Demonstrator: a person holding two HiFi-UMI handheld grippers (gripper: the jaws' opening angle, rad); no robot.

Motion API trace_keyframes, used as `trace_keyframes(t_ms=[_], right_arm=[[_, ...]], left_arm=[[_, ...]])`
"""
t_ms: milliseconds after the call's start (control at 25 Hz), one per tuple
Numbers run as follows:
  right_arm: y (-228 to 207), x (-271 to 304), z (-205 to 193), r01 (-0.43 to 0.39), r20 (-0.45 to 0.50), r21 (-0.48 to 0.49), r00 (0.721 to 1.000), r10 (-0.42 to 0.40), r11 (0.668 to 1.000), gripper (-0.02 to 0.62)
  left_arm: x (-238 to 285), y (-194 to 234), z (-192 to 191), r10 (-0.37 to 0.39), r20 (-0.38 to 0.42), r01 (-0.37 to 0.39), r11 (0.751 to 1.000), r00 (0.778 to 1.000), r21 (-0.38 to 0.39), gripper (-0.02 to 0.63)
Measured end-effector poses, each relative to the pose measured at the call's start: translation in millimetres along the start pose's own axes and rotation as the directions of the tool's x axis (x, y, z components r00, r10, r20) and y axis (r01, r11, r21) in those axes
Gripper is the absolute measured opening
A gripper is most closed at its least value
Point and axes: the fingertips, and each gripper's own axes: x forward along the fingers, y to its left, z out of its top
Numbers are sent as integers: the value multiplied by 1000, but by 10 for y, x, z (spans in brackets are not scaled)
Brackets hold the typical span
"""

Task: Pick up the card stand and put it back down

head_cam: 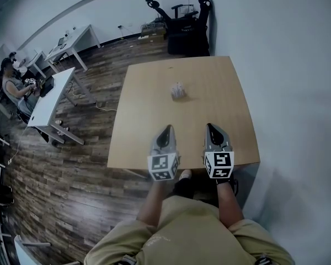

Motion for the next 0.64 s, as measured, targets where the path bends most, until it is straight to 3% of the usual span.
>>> trace_keyframes(t_ms=[640], right_arm=[[-90, -43, 18, 26, 18, -40, 1000, -25, 999, 5]], left_arm=[[-2, -39, 18, 5, 20, -6, 999, 1000, 53, 3]])
